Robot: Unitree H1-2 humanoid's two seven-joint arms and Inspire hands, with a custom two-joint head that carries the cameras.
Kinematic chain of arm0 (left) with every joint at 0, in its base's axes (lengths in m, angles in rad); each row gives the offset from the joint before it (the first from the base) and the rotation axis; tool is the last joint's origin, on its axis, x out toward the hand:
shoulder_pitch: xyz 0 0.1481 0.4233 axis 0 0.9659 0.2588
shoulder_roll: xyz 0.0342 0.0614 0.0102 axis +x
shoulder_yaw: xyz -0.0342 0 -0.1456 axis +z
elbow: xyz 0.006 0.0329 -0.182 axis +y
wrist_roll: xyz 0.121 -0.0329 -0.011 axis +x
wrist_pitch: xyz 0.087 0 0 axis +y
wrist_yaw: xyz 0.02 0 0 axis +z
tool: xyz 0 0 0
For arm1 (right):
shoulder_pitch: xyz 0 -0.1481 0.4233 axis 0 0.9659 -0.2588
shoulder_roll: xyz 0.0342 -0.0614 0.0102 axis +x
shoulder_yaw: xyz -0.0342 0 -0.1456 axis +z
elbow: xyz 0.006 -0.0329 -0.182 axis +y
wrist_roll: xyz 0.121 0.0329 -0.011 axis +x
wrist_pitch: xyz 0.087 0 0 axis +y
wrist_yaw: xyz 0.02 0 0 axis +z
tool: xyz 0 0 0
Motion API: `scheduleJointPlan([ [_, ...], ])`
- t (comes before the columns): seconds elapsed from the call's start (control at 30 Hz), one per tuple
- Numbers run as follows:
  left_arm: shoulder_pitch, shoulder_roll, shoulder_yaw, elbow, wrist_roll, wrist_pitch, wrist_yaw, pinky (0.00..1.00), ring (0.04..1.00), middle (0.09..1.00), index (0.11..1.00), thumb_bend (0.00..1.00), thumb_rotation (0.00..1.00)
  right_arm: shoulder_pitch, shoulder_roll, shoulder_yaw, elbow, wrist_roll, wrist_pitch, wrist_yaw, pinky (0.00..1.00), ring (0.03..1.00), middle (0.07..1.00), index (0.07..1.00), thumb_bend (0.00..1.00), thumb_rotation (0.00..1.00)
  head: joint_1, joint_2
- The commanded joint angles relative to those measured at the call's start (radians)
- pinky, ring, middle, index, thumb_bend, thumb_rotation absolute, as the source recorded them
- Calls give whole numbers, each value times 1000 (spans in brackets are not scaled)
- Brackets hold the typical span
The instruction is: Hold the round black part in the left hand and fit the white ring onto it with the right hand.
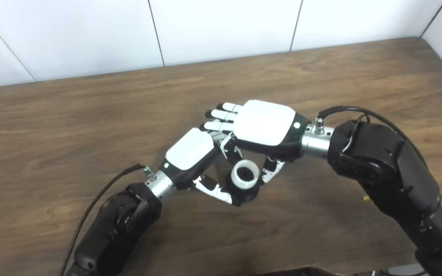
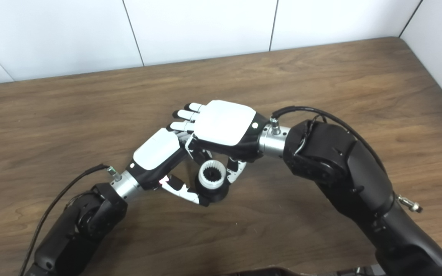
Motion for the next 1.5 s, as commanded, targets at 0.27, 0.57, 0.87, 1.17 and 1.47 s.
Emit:
scheduleJointPlan([
  [0.27,4,3,-1,-23,17,4,-11,1000,858,829,478,513,47,-25,1,3,-44,16,3,16,1000,1000,949,481,519,133,-6,5],
  [0.57,13,0,0,-36,20,8,-11,1000,855,827,478,514,47,-34,-1,10,-53,27,12,45,1000,1000,945,481,518,133,-13,10],
  [0.87,22,-1,3,-49,12,12,-21,1000,851,827,478,514,47,-34,-2,13,-42,24,7,50,1000,1000,941,481,518,133,-14,10],
  [1.17,34,-1,6,-73,0,34,-49,1000,855,827,478,512,48,-21,-4,8,-16,7,4,33,1000,1000,941,481,519,132,-18,14],
  [1.47,41,3,6,-85,-4,33,-52,1000,853,830,477,513,47,-18,-8,9,-7,2,-3,18,1000,1000,940,481,519,132,-21,23],
])
